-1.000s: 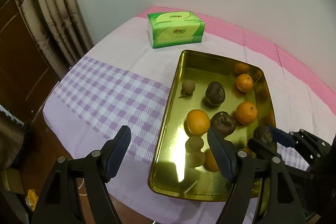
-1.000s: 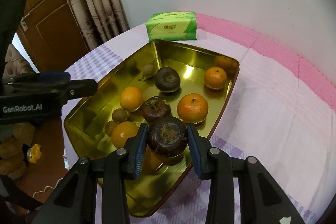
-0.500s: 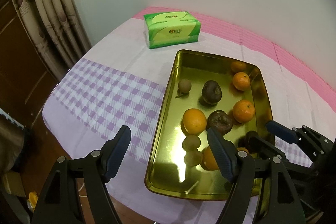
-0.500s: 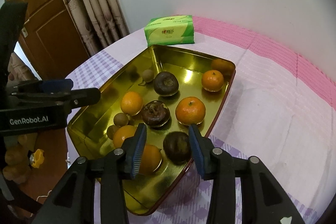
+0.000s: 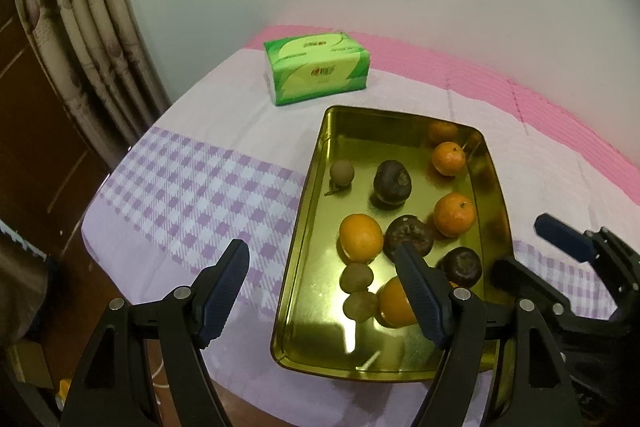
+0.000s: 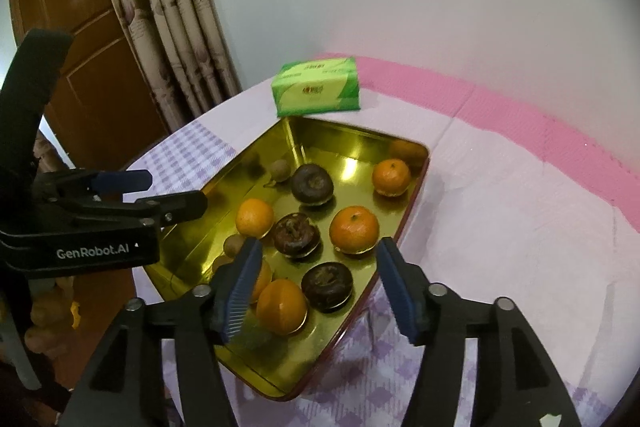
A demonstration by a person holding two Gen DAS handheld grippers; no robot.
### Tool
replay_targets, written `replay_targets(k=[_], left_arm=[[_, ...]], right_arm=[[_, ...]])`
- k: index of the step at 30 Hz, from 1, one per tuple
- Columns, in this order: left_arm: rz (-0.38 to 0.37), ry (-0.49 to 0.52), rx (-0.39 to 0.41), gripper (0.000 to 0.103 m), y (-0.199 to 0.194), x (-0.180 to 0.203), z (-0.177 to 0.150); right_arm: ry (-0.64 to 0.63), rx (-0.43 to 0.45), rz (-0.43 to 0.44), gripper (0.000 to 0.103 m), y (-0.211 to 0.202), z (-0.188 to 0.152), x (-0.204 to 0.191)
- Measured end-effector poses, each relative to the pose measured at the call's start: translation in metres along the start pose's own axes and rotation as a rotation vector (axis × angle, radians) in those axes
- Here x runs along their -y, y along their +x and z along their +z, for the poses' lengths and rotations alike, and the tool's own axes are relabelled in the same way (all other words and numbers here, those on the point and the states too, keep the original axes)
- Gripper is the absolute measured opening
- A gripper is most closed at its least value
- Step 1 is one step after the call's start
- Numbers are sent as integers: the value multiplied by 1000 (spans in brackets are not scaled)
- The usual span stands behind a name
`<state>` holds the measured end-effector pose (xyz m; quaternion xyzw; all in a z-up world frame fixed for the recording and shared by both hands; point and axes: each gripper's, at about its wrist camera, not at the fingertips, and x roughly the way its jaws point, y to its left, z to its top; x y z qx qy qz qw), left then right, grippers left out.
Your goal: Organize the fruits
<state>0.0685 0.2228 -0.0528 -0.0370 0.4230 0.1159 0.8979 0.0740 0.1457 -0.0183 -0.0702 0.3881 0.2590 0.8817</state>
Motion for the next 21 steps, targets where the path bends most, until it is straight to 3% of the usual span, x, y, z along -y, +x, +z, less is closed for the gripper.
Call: replay_targets(k=[17,21], left_arm=[[36,55,194,76,-42,9,3],[44,57,231,87,-54,10,3]], right_arm=[[26,163,-125,85,-54,4,-7],[44,187,-145,88,-64,5,-6]])
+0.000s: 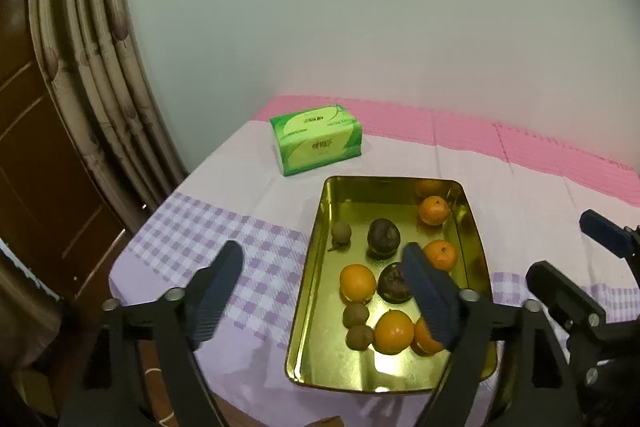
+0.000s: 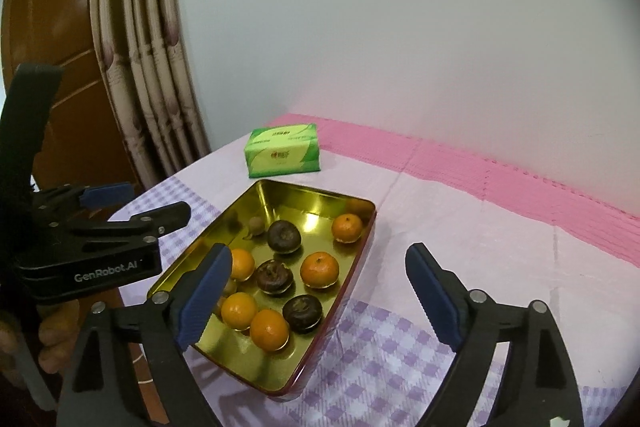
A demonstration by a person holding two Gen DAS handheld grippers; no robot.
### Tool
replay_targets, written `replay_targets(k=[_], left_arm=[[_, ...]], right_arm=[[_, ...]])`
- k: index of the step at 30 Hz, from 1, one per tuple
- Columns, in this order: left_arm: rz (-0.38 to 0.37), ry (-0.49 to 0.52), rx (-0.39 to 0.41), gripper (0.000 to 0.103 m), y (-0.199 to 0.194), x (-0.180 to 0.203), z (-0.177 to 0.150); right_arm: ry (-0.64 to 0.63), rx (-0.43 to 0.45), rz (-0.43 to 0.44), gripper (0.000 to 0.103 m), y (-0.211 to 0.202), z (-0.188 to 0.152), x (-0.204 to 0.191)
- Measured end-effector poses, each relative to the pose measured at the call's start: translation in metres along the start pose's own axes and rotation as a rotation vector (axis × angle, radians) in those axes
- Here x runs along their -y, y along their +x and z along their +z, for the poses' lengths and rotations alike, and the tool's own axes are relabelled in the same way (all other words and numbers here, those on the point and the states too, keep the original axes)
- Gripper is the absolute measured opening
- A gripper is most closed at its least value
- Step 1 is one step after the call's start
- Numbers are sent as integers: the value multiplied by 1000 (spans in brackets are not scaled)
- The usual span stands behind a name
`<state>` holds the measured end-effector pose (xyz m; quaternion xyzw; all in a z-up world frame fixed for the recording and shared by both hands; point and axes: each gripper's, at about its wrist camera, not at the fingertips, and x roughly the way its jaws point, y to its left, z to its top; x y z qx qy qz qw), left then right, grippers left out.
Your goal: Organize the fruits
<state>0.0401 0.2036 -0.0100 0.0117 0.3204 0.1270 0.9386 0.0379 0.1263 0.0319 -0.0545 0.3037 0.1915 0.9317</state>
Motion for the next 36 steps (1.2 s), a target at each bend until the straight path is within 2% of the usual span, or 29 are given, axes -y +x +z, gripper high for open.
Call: replay_targets(k=[2,6,17,36], left_arm=[[0,4,25,89,-6,1,1],[33,13,70,101,-19,2,2],[-17,4,99,102,-34,2,3],[-30,-52,100,102,-36,-5,6]], right_arm=[[8,10,-7,89,-4,1,1],[8,24,-15,89,-12,2,0],[-10,58,-40,90,-26,3,-6],[-3,127,-110,98,-42,6,-7]])
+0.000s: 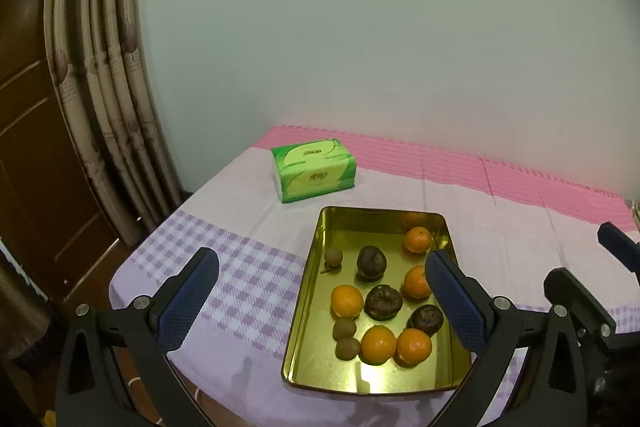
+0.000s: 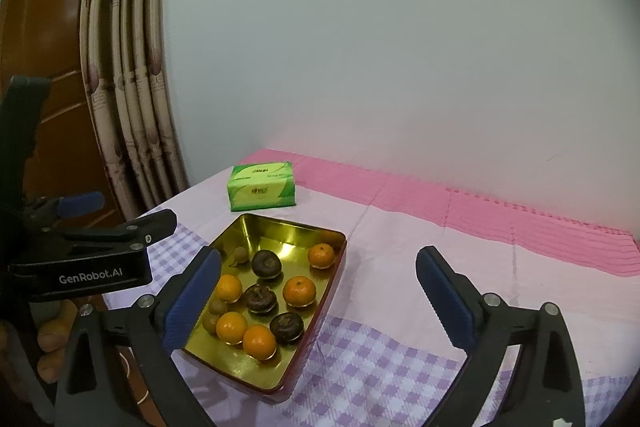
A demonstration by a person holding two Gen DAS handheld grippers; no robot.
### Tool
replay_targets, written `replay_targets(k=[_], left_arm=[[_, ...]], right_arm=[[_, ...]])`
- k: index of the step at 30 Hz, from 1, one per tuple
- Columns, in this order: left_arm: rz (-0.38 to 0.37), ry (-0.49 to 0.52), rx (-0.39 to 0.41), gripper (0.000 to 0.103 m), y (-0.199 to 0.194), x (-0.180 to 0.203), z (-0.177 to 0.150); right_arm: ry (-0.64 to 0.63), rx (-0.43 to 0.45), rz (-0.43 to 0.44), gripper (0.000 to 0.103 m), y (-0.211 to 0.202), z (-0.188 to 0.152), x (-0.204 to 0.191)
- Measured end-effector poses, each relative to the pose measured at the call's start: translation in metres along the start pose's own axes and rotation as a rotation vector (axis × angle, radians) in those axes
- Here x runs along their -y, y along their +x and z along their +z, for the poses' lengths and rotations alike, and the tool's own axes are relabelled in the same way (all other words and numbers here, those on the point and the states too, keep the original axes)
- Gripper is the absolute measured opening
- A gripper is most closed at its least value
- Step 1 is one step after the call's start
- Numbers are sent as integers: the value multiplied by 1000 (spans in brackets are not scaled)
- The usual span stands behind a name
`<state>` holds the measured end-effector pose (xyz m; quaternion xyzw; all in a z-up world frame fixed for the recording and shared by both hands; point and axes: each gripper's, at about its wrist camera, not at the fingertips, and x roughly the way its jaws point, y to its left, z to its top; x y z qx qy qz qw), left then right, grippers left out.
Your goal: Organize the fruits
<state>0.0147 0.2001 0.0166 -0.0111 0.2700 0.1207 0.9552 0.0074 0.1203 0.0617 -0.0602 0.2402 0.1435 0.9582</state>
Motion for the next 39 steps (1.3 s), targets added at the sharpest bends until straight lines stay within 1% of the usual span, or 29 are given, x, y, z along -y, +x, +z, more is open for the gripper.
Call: replay_targets(k=[11,33,39], left_arm=[[4,2,3,102,0,1,0],[3,3,0,102,1,1,0],[4,5,-6,102,2,0,-5]], right_arm=[[8,11,-27,100,-1,0,2],[-6,0,-24,101,0,-1,1],[-4,-1,-25,101,1,-1,2]])
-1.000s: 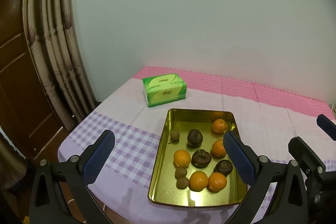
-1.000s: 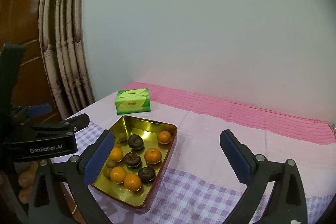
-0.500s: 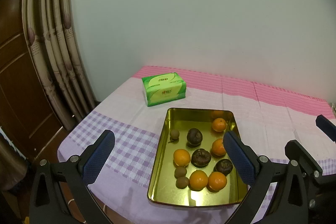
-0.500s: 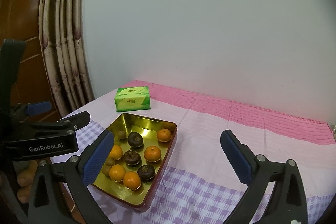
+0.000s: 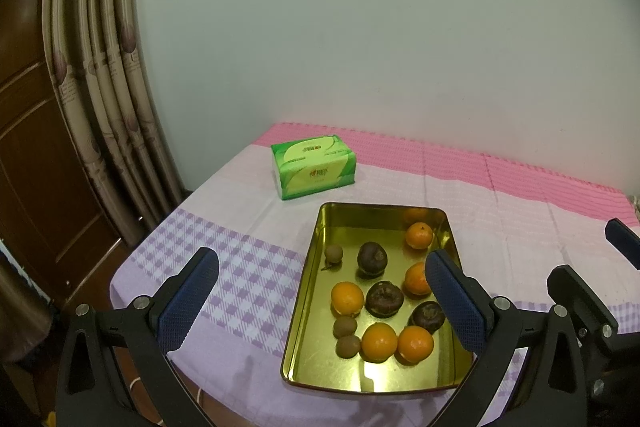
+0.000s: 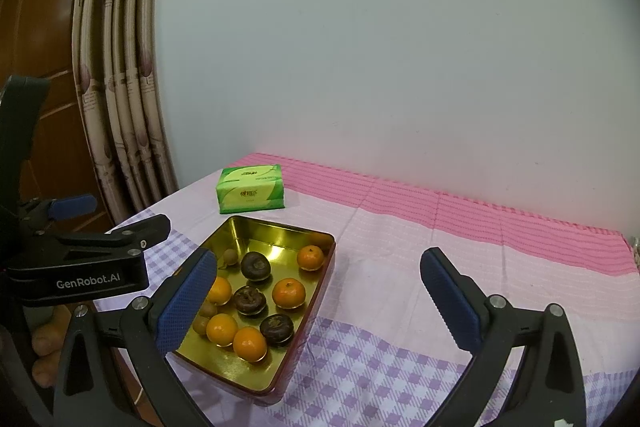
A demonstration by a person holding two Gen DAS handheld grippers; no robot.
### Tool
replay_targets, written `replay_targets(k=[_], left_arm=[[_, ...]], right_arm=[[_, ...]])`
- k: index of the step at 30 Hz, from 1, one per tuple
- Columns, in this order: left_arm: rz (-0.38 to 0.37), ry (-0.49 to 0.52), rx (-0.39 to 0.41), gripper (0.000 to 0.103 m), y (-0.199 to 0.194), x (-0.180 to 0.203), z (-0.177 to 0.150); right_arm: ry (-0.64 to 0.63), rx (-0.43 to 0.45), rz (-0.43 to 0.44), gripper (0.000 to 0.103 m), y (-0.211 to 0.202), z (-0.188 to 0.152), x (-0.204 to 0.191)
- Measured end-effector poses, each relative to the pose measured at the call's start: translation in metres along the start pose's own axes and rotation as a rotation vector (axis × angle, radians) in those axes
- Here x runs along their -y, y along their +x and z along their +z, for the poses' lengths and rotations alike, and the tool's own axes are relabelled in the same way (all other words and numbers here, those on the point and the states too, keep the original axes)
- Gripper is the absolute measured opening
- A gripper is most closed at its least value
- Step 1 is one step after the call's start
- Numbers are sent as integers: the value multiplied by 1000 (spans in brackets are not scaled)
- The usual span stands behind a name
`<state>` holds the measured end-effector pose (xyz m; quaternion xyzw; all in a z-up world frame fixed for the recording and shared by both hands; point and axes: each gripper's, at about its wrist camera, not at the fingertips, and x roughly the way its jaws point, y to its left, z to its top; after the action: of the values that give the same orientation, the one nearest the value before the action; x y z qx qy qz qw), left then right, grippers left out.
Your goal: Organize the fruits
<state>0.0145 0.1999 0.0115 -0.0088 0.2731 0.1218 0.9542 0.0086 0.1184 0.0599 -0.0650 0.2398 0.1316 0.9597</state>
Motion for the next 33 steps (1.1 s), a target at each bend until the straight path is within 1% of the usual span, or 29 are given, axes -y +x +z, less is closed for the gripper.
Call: replay_targets(k=[33], left_arm=[[-1,4,-3,102,1,-1,0]], right_arm=[[9,-19,-3,102,5,-7,0]])
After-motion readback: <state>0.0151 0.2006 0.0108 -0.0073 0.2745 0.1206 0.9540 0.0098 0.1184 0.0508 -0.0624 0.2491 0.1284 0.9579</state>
